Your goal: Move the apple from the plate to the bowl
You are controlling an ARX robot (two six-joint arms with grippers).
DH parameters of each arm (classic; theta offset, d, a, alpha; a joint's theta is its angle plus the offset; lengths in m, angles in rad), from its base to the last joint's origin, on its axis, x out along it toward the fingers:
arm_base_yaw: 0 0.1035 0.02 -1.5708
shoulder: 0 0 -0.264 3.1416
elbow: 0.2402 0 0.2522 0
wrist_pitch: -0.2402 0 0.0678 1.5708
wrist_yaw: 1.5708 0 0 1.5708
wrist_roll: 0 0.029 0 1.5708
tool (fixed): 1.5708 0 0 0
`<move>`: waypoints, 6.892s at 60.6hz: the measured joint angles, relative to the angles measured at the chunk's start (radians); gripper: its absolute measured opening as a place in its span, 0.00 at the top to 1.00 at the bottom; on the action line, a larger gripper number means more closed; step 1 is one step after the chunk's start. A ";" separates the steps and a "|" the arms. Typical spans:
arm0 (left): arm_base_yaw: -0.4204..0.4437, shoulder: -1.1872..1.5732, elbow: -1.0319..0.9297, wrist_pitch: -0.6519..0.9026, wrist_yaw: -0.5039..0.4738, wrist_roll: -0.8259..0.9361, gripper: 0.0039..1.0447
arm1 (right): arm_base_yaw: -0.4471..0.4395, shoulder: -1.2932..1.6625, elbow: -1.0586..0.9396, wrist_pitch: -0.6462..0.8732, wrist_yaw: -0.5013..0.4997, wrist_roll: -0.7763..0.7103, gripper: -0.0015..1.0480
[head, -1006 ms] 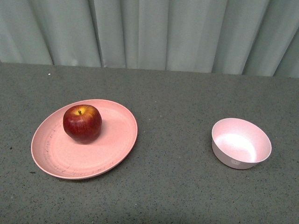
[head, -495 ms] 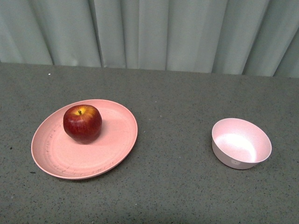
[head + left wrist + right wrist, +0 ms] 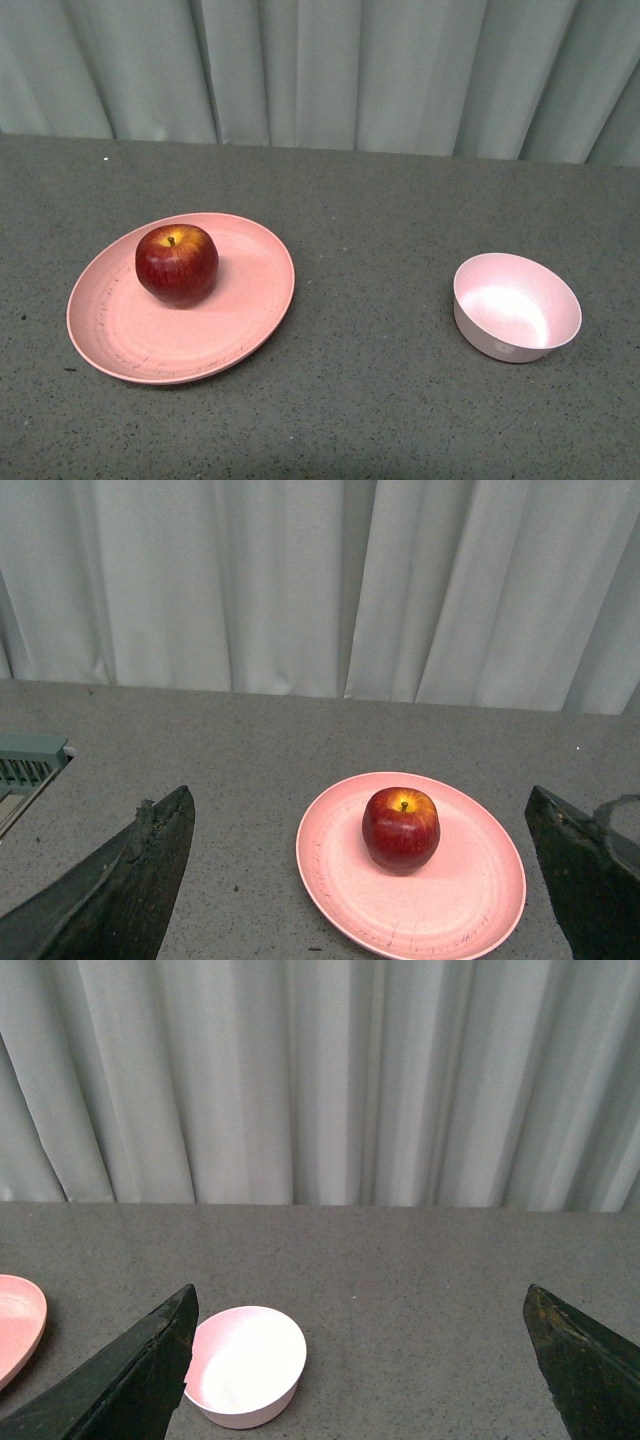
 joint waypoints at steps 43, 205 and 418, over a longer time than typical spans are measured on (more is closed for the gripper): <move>0.000 0.000 0.000 0.000 -0.001 0.000 0.06 | 0.153 1.314 0.517 0.336 -0.048 -0.130 0.09; 0.000 0.000 0.000 0.000 -0.001 0.000 0.06 | 0.548 2.160 1.217 -0.109 -0.191 -0.250 0.99; 0.000 0.000 0.000 0.000 -0.001 0.000 0.06 | 0.003 0.000 0.000 0.000 0.000 -0.003 0.75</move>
